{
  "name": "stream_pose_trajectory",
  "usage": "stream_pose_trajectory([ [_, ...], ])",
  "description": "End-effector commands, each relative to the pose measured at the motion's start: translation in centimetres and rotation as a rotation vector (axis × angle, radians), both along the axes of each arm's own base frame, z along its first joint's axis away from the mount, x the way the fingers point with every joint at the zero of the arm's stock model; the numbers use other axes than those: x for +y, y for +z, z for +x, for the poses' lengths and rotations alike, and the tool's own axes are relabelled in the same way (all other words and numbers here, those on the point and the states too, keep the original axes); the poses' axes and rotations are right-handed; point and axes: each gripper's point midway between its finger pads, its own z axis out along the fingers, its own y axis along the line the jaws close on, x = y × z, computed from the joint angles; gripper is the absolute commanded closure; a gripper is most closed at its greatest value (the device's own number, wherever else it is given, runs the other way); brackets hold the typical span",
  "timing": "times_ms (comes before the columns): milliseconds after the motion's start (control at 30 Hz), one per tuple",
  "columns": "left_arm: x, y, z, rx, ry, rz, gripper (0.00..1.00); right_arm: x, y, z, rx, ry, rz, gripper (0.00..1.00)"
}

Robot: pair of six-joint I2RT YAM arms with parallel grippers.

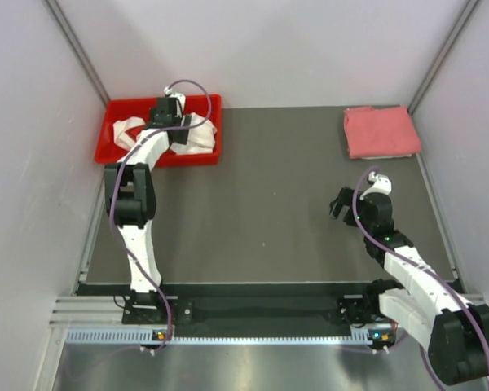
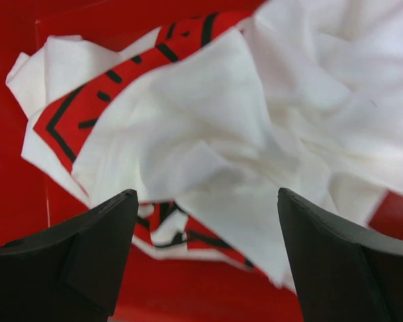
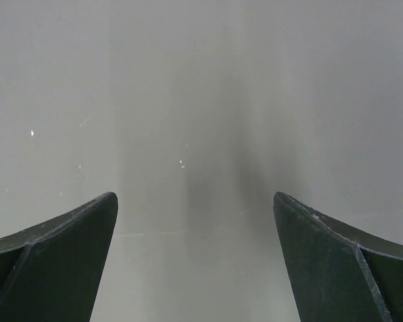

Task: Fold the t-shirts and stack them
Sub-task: Grab the tshirt from the pile

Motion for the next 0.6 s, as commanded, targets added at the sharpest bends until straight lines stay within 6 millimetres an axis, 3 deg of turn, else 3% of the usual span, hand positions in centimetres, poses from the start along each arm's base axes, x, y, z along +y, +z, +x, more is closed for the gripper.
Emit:
stream_pose_trajectory([
  [0, 2.4, 0.5, 2.5, -0.036, 0.088, 0.047, 0.10, 0.4, 2.2, 1.3, -0.054, 0.008, -0.005, 0.00],
  [67, 2.3, -1.1, 3.5, -0.010, 0.068, 0.035, 0.14, 0.4, 2.3, 1.4, -0.052, 0.005, -0.007, 0.00],
  [200, 2.0, -1.5, 3.5, -0.020, 0.058, 0.009, 1.00, 0.3, 2.7, 1.3, -0.057, 0.003, -0.013, 0.00],
  [300, 1.6, 2.6, 3.5, -0.126, 0.044, -0.021, 1.00, 0.2, 3.3, 1.4, -0.076, 0.002, -0.017, 0.00],
  [400, 1.7, 7.5, 2.2, -0.223, 0.057, -0.031, 1.00, 0.1, 3.4, 1.1, -0.060, 0.001, -0.026, 0.00],
  [433, 1.4, 10.4, 1.5, -0.271, 0.039, -0.046, 1.00, 0.0, 3.8, 1.2, -0.069, 0.000, -0.024, 0.00],
  [500, 0.7, 13.1, 0.3, -0.299, -0.002, -0.067, 1.00, 0.2, 4.1, 1.1, -0.074, 0.007, -0.020, 0.00],
  [533, 0.3, 16.1, -0.9, -0.341, -0.029, -0.078, 1.00, 0.2, 4.6, 1.2, -0.087, 0.008, -0.015, 0.00],
  [567, -0.7, 17.6, -1.5, -0.356, -0.081, -0.107, 1.00, 0.4, 4.8, 1.1, -0.088, 0.019, -0.010, 0.00],
])
